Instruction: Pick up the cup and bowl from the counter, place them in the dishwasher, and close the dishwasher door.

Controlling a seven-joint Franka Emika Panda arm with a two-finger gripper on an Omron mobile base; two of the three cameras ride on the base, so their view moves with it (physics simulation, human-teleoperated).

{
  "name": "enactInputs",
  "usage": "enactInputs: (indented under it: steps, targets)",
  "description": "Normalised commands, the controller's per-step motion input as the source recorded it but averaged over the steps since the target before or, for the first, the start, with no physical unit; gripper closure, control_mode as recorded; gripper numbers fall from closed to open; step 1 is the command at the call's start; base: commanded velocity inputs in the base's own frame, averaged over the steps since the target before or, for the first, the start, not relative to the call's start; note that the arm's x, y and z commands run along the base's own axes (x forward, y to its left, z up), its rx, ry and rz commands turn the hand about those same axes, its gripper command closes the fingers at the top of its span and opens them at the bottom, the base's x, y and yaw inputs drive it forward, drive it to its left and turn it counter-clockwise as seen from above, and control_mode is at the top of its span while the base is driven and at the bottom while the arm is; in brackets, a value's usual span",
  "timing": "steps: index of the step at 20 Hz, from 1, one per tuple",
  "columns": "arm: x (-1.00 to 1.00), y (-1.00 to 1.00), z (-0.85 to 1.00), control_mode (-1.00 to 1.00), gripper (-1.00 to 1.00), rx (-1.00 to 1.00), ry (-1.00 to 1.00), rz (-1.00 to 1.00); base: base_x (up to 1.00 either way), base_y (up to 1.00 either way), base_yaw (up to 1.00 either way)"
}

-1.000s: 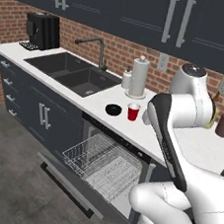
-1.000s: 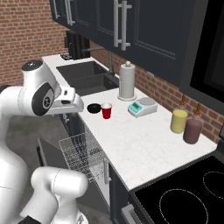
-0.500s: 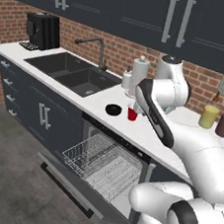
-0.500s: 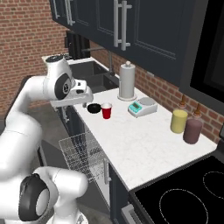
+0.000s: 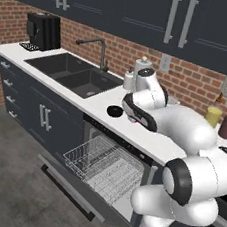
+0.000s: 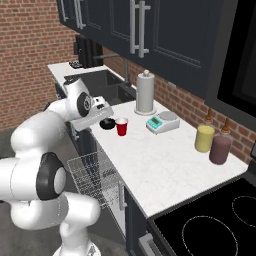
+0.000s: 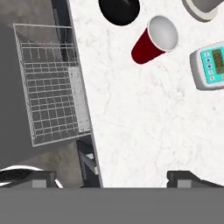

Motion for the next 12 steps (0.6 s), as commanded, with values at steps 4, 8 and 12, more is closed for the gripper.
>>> enactInputs:
  steps: [4, 8, 12]
  targets:
    - [0.86, -0.19, -0.37, -1.00, -1.00, -0.08, 0.00, 0.15, 0.00, 0.00, 0.00]
    - [0.84, -0.07, -0.12, -1.00, -1.00, -0.01, 0.00, 0.03, 0.00, 0.00, 0.00]
    - [0.75, -0.01, -0.15, -1.00, -1.00, -0.01, 0.00, 0.00, 0.00, 0.00, 0.00]
